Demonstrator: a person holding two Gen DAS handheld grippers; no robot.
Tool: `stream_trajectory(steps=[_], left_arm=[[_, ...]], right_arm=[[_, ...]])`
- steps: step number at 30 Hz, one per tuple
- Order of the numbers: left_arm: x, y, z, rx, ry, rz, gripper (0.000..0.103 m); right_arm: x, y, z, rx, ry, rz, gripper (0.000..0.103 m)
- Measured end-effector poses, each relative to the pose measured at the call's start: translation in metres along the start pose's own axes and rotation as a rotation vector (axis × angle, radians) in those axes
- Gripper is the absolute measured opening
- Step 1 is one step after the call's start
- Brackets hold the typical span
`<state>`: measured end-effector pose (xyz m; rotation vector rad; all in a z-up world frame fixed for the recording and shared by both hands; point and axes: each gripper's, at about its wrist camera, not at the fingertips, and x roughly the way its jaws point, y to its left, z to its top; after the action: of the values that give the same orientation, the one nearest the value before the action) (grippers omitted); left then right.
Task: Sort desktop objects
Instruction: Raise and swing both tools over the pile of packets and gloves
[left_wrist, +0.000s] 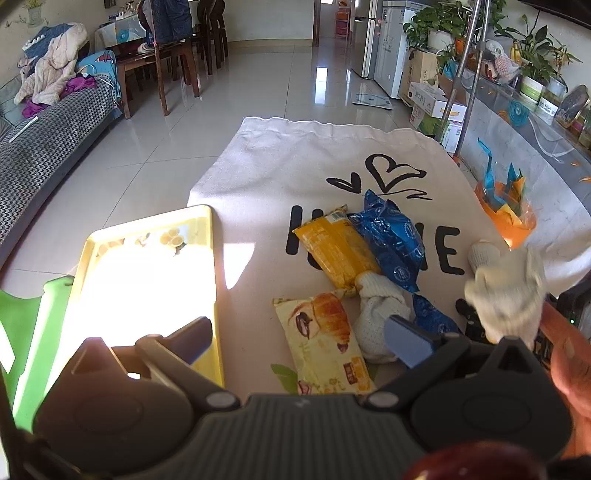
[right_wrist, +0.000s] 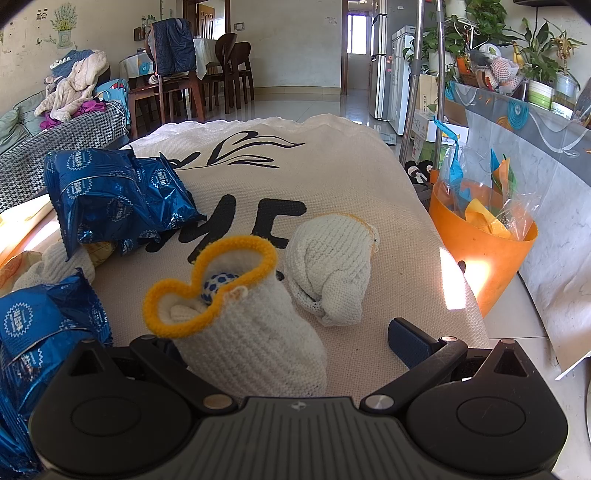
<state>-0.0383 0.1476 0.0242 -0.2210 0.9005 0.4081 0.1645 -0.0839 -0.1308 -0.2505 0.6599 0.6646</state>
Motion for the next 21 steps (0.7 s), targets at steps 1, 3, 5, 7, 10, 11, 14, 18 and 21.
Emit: stream_trajectory(steps=[1,3,5,7,10,11,14,18,21], left_arm=[[0.002,-0.001,-0.001,0.006,0.007,0.0,0.102],[0.002,-0.003,-0.004,0.026,0.011,0.008,0.102],[0.0,-0.006,-0.007,0.044,0.011,0.004,0.102],[-0.002,-0.01,-0.009,0.056,0.014,-0.011,0.102],[-0.005,-0.019,-0.013,0.091,0.005,-0.019,0.102],[-0.005,-0.021,-0.014,0.1,0.005,-0.02,0.102],[-0.001,-0.027,-0.017,0.114,0.023,-0.036,0.102],[0.007,-0.032,-0.021,0.124,0.047,-0.039,0.102],[0.012,-0.036,-0.023,0.135,0.065,-0.04,0.102]], right_arm=[[0.0,0.0,0.0,0.0,0.0,0.0,0.103],[0.0,0.0,0.0,0.0,0.0,0.0,0.103],[-0.001,-0.001,0.0,0.0,0.0,0.0,0.103],[-0.001,-0.001,0.0,0.0,0.0,0.0,0.103],[-0.001,-0.001,0.0,0.0,0.0,0.0,0.103],[-0.001,-0.001,0.0,0.0,0.0,0.0,0.103],[-0.001,-0.001,0.0,0.0,0.001,0.0,0.103],[-0.001,-0.001,0.0,0.0,0.001,0.0,0.103],[-0.001,-0.001,0.0,0.0,0.001,0.0,0.103]])
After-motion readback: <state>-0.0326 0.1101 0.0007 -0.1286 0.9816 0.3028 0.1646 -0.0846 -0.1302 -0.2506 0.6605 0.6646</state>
